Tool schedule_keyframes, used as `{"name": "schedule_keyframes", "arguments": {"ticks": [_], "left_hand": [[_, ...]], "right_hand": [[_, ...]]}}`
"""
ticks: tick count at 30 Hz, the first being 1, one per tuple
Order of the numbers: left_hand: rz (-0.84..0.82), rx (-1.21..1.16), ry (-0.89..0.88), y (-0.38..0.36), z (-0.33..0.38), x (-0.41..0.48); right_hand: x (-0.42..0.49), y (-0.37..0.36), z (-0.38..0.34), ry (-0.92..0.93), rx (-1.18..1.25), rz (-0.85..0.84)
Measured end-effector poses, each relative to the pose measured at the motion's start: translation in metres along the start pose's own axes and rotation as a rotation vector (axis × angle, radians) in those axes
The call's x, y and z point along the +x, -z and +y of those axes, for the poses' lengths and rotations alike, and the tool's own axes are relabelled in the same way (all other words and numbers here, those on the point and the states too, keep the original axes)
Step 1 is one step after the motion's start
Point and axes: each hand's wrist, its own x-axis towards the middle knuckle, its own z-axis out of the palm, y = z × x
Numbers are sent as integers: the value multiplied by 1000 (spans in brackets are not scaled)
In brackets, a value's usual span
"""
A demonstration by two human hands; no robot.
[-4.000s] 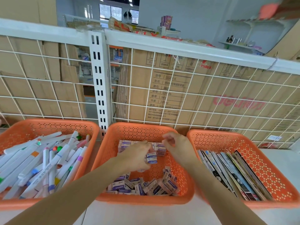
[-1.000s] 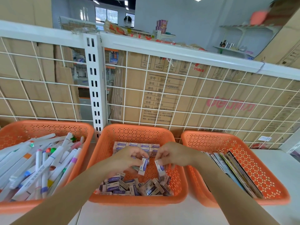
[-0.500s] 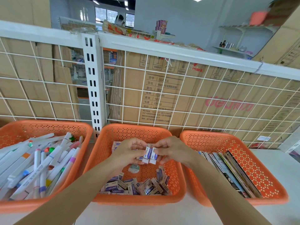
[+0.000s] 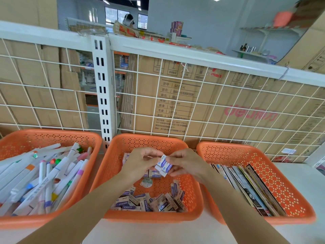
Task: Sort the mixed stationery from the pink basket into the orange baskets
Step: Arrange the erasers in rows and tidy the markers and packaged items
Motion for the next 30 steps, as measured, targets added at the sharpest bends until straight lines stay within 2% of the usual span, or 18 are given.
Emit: {"name": "schedule_keyframes", "arguments": {"ticks": [5,8,11,19,21,24,27,30], "left_hand": [[-46,174,-130,-3,0,1],[-35,430,-252,-8,2,2],[-11,574,-343,-14,3,7],[-83,691,-419,-21,-1,18],[-117,738,-400,-22,-4,22],[-272,882,-355,-25,-8,26],[-429,988,-342,-31,-17,31],[-506,1052,-345,-39,-29,38]], "right_hand": [[2,-1,1,-3,68,67],[3,-2,1,8,114,110],[4,1,3,27,111,149],[3,8,14,34,96,184],[4,11,18,101,-46,324],[6,18,24,218,-401,605],[7,20,30,241,-492,626],[7,18,34,264,-496,625]]}}
